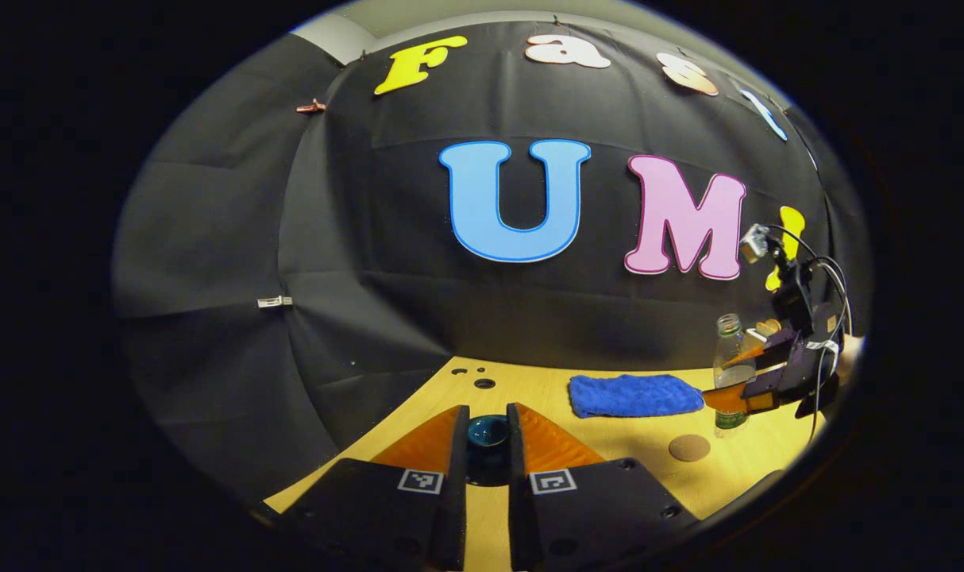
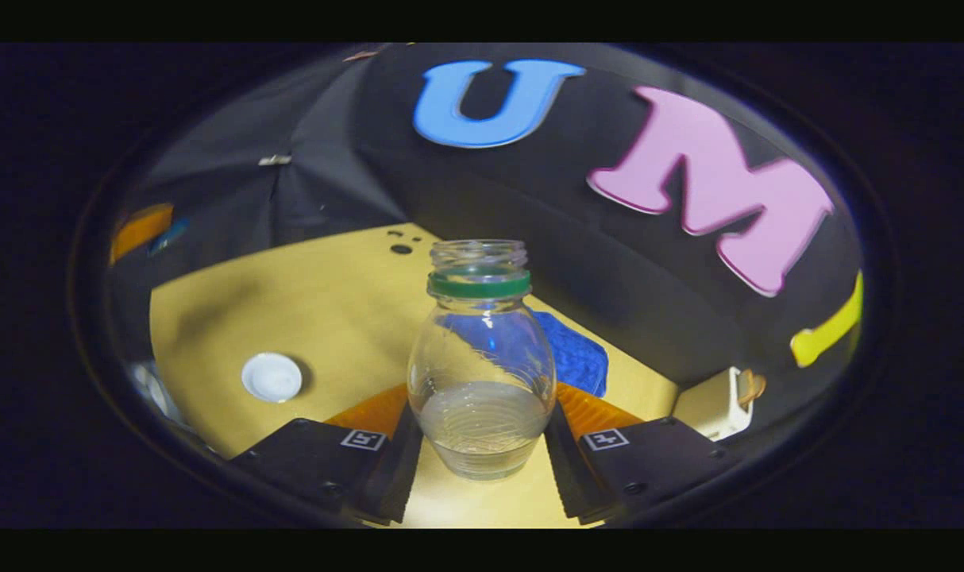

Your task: Open the teacup lid with one hand, grasp the water bottle and pour water into the teacup with the other hand; after pouring, place the water bottle on the coaster and then close the teacup lid.

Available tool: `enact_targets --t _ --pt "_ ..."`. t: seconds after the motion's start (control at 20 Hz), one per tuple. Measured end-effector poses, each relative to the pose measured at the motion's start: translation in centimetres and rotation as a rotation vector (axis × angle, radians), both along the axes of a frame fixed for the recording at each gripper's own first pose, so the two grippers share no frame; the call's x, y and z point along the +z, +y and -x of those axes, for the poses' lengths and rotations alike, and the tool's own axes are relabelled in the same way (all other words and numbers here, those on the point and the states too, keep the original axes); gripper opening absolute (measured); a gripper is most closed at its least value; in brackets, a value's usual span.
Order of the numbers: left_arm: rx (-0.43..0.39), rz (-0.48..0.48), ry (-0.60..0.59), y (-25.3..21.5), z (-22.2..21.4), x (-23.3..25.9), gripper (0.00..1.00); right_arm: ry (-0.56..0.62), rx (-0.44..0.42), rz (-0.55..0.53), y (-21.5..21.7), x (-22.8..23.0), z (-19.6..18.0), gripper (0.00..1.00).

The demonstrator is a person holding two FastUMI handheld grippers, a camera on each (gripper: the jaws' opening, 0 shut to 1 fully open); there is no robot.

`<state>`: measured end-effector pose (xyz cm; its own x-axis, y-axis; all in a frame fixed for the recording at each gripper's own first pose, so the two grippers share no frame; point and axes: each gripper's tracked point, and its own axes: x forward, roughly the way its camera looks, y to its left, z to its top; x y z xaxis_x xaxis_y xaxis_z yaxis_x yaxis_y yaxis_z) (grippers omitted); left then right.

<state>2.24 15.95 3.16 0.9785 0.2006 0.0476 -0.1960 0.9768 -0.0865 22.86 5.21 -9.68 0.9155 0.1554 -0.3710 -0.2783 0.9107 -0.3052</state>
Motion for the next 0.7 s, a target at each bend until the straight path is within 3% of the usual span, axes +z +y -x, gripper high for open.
enact_targets --t 0.2,0.4,0.7 --pt "0.028 0.081 -0.015 -0.4 -1.1 -1.0 0.22 -0.083 -0.061 -0.237 -2.8 -0.4 -1.7 0.75" --pt "0.008 0.129 -0.001 -1.9 -3.2 -3.0 0.29 -0.159 -0.103 -0.324 -4.9 -2.1 -2.9 0.75" --pt "-0.030 0.147 0.013 -5.3 -4.0 -5.7 0.22 -0.178 -0.097 -0.394 -4.2 -5.3 -4.8 0.73"
